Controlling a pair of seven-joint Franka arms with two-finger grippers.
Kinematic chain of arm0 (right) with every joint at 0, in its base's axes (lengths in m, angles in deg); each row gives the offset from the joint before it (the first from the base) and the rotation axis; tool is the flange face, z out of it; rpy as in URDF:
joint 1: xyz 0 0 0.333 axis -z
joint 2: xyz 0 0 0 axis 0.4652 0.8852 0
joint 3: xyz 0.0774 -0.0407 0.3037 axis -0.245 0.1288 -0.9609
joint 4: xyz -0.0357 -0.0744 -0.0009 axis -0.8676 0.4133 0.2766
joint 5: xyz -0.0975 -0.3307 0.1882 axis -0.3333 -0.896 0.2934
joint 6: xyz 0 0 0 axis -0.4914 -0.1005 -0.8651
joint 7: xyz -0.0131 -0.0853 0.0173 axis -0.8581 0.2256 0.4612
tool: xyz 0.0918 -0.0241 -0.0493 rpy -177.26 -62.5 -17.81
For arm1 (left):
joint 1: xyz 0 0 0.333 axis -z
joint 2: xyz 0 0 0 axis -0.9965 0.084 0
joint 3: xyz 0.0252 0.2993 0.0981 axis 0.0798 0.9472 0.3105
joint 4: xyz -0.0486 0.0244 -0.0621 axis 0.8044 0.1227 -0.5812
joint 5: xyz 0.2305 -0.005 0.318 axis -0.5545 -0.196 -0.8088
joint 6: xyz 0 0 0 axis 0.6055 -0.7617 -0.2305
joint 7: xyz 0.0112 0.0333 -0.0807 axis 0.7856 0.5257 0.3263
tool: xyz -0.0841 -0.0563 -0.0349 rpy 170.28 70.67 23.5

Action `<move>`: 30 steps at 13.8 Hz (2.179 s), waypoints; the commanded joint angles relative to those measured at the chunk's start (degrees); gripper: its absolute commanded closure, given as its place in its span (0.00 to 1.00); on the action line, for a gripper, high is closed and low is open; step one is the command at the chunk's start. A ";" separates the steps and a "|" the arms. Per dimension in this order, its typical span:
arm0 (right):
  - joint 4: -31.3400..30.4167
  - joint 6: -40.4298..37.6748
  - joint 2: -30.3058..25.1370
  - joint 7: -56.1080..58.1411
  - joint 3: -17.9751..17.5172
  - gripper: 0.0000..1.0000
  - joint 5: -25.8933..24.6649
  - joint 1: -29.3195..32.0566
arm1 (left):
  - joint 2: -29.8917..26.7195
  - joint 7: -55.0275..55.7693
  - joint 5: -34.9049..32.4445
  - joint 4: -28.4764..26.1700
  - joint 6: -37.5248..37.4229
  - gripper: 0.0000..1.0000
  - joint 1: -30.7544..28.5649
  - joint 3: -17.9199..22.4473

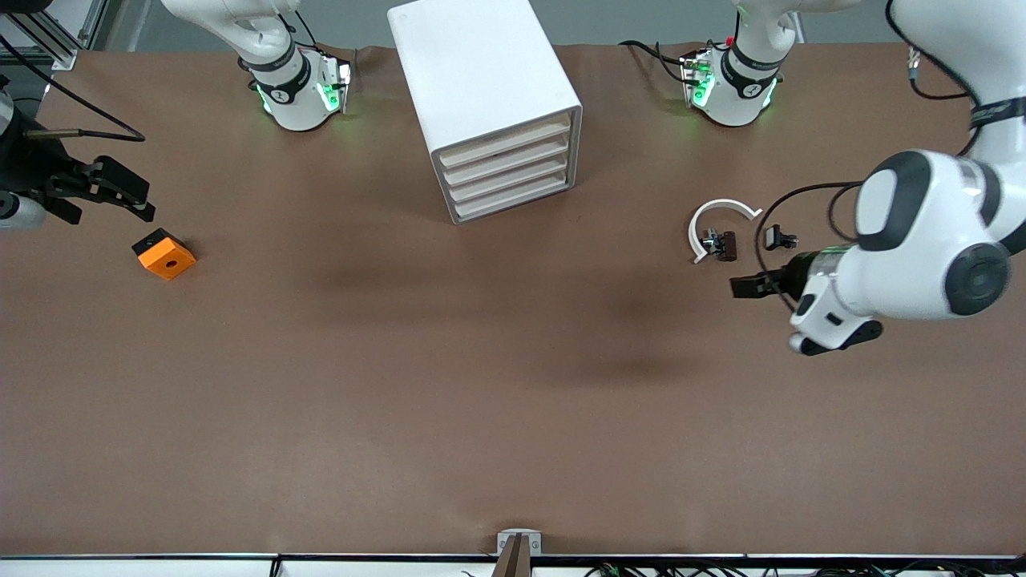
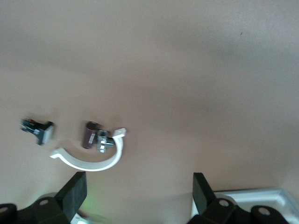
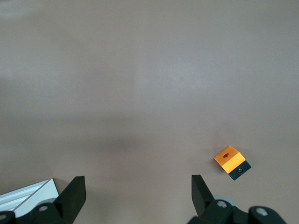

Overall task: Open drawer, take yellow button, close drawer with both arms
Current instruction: 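Move the left gripper to the cabinet's second drawer handle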

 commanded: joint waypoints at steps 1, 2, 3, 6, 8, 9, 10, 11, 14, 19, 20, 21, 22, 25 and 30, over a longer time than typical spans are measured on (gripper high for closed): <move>0.34 1.57 0.66 -0.28 0.09 0.00 -1.11 -1.84 | 3.73 15.65 1.10 1.82 2.28 0.00 5.09 0.09; 0.25 1.58 0.66 -0.28 0.09 0.00 -1.11 -1.94 | 4.79 20.59 2.85 1.83 3.42 0.00 6.50 0.09; 0.25 1.58 0.75 -0.28 0.09 0.00 -1.11 -1.94 | 5.76 24.38 4.26 1.83 4.04 0.00 7.99 0.18; 0.25 1.67 0.84 -0.37 0.09 0.00 -1.11 -2.03 | 9.01 38.09 7.69 1.91 5.10 0.00 11.34 0.18; -0.18 0.97 1.62 -0.37 0.09 0.00 -1.03 -2.38 | 10.94 42.59 9.36 1.91 5.11 0.00 13.44 0.18; -0.36 0.71 2.06 -0.37 0.09 0.00 -1.03 -2.38 | 11.91 46.00 11.20 1.91 5.11 0.00 14.76 0.18; -0.45 0.62 2.16 -0.37 0.09 0.00 -1.03 -2.38 | 13.05 51.26 12.35 2.00 5.19 0.00 15.82 0.27; -0.45 0.44 2.24 -0.37 0.09 0.00 -1.03 -2.38 | 13.76 56.36 12.62 2.17 5.28 0.00 16.44 0.27; -0.45 0.18 2.51 -0.37 0.09 0.00 -1.11 -2.47 | 14.90 66.84 16.82 3.41 5.28 0.00 17.85 0.18; -0.45 -0.09 2.95 -0.37 0.09 0.00 -1.03 -2.82 | 15.96 80.45 19.04 3.76 4.58 0.00 24.00 0.27; -0.54 -0.09 2.95 -0.37 0.00 0.00 -1.03 -2.91 | 15.88 83.53 18.86 3.67 2.49 0.00 24.26 0.18; -0.54 -0.52 3.04 -0.37 0.00 0.00 -1.03 -2.91 | 15.87 85.31 19.12 3.84 -0.75 0.00 24.88 0.18; -0.54 -0.96 3.12 -0.46 0.00 0.00 -1.03 -3.08 | 15.70 86.28 19.12 3.85 -4.00 0.00 25.06 0.18; -0.54 -0.88 3.65 -0.46 0.00 0.00 -0.94 -3.26 | 15.17 87.34 20.61 4.02 -10.78 0.00 24.27 0.18; -0.54 -0.88 3.65 -0.55 0.00 0.00 -0.76 -3.61 | 16.49 92.08 38.52 3.94 -11.24 0.00 22.69 0.71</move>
